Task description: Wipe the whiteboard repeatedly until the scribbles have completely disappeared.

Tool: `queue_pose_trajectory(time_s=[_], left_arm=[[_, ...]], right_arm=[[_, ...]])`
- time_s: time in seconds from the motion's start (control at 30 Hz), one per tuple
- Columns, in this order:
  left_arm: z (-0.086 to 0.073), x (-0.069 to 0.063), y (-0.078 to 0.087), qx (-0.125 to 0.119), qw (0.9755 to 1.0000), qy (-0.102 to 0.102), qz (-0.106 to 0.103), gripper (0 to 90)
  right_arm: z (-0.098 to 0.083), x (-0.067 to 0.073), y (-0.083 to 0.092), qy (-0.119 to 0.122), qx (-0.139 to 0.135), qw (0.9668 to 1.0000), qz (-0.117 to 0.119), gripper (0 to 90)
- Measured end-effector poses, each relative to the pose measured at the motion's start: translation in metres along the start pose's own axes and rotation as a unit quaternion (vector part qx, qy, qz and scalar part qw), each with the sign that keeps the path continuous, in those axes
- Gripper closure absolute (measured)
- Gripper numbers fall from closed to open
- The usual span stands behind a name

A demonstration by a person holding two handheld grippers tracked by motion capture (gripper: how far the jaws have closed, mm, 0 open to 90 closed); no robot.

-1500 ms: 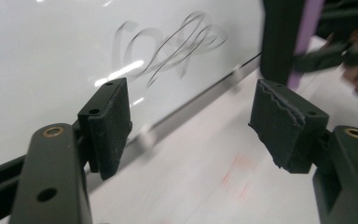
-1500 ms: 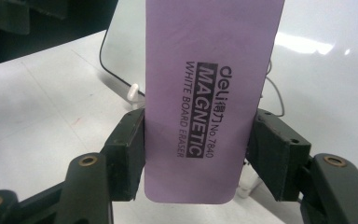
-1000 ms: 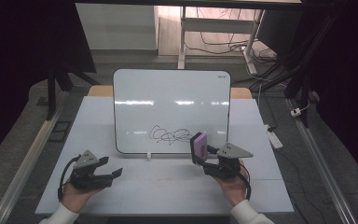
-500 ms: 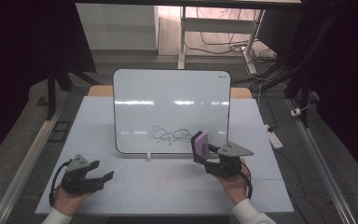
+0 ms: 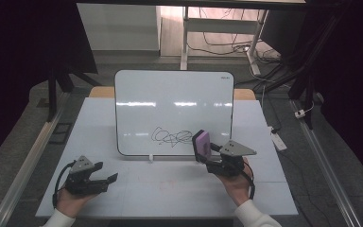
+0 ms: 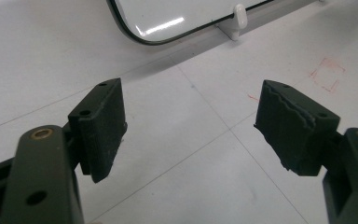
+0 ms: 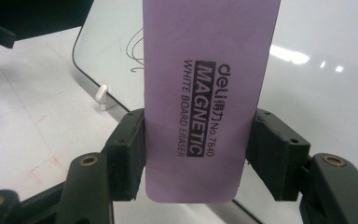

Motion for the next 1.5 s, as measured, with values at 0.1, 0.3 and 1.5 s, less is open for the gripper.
queue_pose_trajectory(time_s=[0.1,0.3,1.5], left_arm=[[0.000,0.000,0.001,-0.001,1.0000,-0.001,0.000,24.6],[0.000,0.000,0.000,-0.001,1.0000,-0.001,-0.001,24.6],[-0.002,-0.001,-0.003,0.003,1.0000,-0.006,-0.006,24.3]], right_arm=[[0.005,0.001,-0.003,0.012,0.000,0.9999,-0.007,40.1],[0.021,-0.003,-0.011,0.031,-0.003,0.9982,-0.052,40.1],[0.016,0.020,-0.064,0.115,0.058,0.9796,-0.155,41.0]])
Point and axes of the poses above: each handheld gripper's, and its own axes: y roughly backward along the jaws, z roughly out of its top, x roughly to its left, the point moved 1 cm from there along -y, roughly forward along the jaws, and after that the axes turned 4 degrees about -y, right-handed, at the moved point
